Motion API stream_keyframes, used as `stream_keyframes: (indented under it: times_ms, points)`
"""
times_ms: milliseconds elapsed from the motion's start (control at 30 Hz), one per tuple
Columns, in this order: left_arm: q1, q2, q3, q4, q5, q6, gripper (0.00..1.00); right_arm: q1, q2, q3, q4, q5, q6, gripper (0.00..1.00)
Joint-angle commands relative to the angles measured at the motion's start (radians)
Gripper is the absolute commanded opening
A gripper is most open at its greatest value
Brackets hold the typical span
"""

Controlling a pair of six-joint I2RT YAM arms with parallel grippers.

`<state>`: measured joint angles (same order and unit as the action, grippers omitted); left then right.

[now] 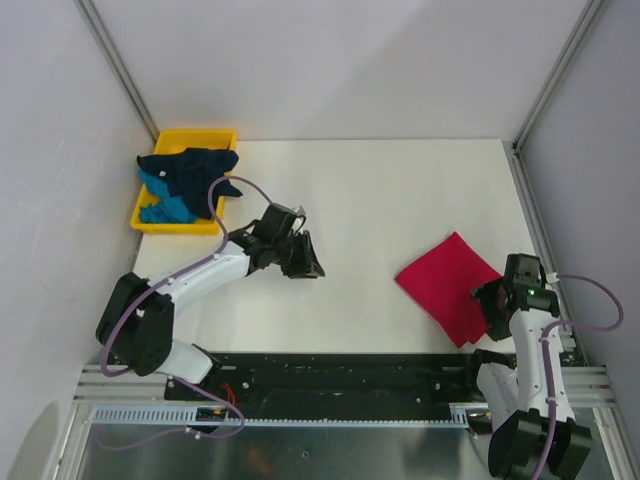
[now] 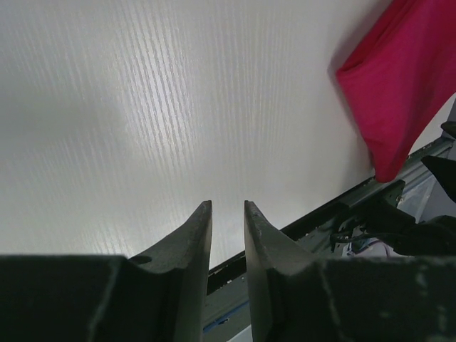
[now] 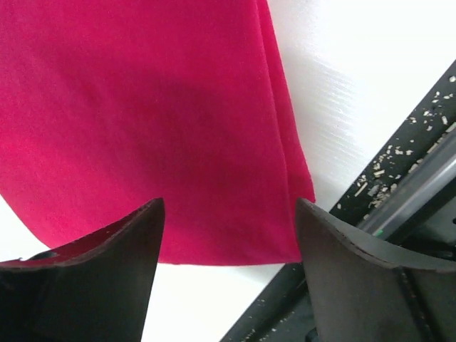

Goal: Fold and stack the t-shirts
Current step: Put the neatly folded tshirt into the corner of the board with the right arm

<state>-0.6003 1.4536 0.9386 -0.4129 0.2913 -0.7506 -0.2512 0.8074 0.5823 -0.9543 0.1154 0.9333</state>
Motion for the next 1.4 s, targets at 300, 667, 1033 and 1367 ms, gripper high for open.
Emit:
stream_keyframes:
  times_ms: [300,667,1033,1367]
  points:
    - [-0.004,-0.083,0.002,0.023,-0.010,-0.019,0.30,0.535,0.029,0.199,0.113,0.033,-0.110,0.66]
    - [0.002,-0.106,0.012,0.020,-0.013,-0.017,0.30,0.919,0.437,0.215,0.426,0.077,-0.160,0.65]
    - [0.012,-0.109,0.017,0.012,-0.017,-0.012,0.31,0.832,0.624,0.215,0.546,0.084,-0.213,0.65]
    - [0.013,-0.092,0.028,0.012,-0.020,-0.014,0.30,0.677,0.614,0.215,0.515,0.105,-0.228,0.65]
